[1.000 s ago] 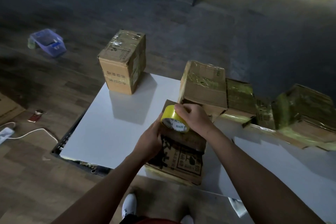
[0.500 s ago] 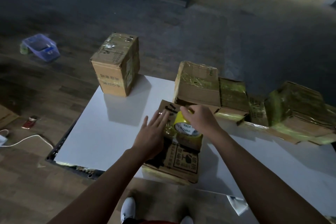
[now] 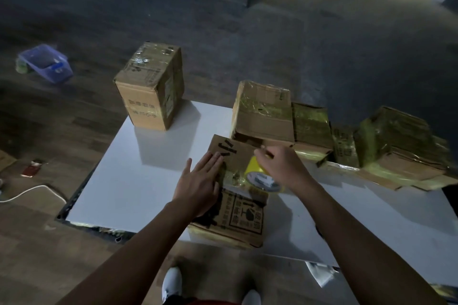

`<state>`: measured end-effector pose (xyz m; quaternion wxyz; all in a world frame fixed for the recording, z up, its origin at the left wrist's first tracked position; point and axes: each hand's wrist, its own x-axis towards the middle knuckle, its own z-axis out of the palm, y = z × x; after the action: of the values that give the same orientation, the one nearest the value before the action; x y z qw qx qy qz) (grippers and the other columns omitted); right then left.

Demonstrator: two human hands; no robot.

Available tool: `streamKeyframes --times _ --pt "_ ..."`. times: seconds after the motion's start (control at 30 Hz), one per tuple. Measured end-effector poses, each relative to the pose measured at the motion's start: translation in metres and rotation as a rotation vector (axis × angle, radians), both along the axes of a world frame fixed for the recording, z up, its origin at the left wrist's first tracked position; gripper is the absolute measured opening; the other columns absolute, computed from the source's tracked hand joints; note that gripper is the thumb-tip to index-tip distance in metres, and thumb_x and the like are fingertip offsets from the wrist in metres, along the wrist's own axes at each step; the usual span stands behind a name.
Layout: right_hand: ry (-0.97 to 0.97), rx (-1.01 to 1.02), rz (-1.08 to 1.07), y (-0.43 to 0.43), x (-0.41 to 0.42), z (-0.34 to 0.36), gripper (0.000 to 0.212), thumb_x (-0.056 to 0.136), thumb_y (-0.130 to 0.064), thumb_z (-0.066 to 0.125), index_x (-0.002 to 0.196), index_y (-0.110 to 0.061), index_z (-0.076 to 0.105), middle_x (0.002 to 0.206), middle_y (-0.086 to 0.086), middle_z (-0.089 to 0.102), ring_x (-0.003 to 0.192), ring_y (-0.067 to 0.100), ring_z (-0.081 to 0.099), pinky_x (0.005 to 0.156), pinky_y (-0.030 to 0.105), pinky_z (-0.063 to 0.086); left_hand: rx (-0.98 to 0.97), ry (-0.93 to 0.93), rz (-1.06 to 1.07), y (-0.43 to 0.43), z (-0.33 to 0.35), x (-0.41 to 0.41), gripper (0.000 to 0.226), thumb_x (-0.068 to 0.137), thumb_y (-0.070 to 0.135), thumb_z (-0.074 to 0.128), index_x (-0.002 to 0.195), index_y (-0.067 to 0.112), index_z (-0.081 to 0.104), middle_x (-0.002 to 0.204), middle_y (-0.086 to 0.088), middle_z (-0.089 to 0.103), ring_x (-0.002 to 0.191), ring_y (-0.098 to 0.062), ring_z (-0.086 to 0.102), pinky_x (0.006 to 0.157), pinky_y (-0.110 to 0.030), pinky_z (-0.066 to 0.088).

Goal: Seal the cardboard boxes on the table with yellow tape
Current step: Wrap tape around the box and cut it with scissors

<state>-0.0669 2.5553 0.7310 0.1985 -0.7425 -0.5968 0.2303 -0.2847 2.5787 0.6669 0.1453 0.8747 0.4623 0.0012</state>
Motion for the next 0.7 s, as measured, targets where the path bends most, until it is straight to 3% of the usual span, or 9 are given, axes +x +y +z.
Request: streamKeyframes --times 0.23,0.4,0.53,0.6,0.67,0.7 --pt "-0.096 -0.015 -0.012 0.003 -0.008 0.002 0.048 0.096 -0.039 0.049 0.058 -0.014 0.035 0.055 0.003 0.032 0.050 0.017 0.032 0.051 0.031 0.018 0.036 0.115 -0.042 0.001 0.012 0.014 0.070 0.099 0.045 0.036 0.155 0.018 0.003 0.163 -0.001 -0.003 0.149 -0.018 -0.010 0.117 -0.054 -0.008" --pt "-0.062 0.015 -0.011 -0.003 -0.005 0.001 0.047 0.097 -0.038 0.049 0.059 -0.011 0.041 0.054 0.004 0.033 0.050 0.017 0.033 0.052 0.032 0.020 0.059 0.054 -0.148 -0.006 0.007 0.022 0.072 0.099 0.040 0.036 0.154 0.018 -0.004 0.162 -0.003 -0.005 0.146 -0.016 -0.016 0.119 -0.040 -0.012" --pt "0.179 0.032 -0.024 -0.016 0.006 -0.003 0.045 0.095 -0.043 0.053 0.060 -0.014 0.051 0.053 -0.001 0.042 0.048 0.009 0.039 0.050 0.026 0.027 0.079 0.044 -0.149 -0.001 0.002 0.017 0.066 0.094 0.038 0.015 0.155 0.018 0.001 0.162 -0.002 0.001 0.149 -0.016 -0.007 0.117 -0.033 -0.013" --pt "0.257 0.020 -0.035 -0.020 0.012 -0.003 0.045 0.095 -0.045 0.054 0.068 -0.009 0.062 0.059 0.008 0.053 0.053 0.013 0.049 0.054 0.027 0.033 0.075 0.003 -0.148 -0.001 0.000 0.018 0.065 0.094 0.035 0.017 0.155 0.019 0.005 0.162 -0.002 0.005 0.148 -0.014 -0.007 0.115 -0.031 -0.014" --pt "0.182 0.045 -0.015 -0.022 0.018 -0.001 0.046 0.095 -0.040 0.055 0.066 -0.005 0.055 0.055 0.009 0.043 0.050 0.018 0.040 0.053 0.030 0.028 0.066 -0.040 -0.139 0.001 -0.002 0.017 0.063 0.098 0.032 0.032 0.155 0.020 0.008 0.162 -0.001 0.007 0.147 -0.011 -0.007 0.116 -0.030 -0.013" --pt "0.098 0.063 -0.002 -0.022 0.021 -0.001 0.046 0.095 -0.037 0.055 0.063 -0.005 0.050 0.053 0.006 0.038 0.049 0.018 0.036 0.052 0.032 0.026 0.066 -0.049 -0.136 0.001 -0.002 0.015 0.062 0.098 0.035 0.029 0.155 0.021 0.009 0.162 0.000 0.007 0.147 -0.011 -0.007 0.117 -0.031 -0.012"
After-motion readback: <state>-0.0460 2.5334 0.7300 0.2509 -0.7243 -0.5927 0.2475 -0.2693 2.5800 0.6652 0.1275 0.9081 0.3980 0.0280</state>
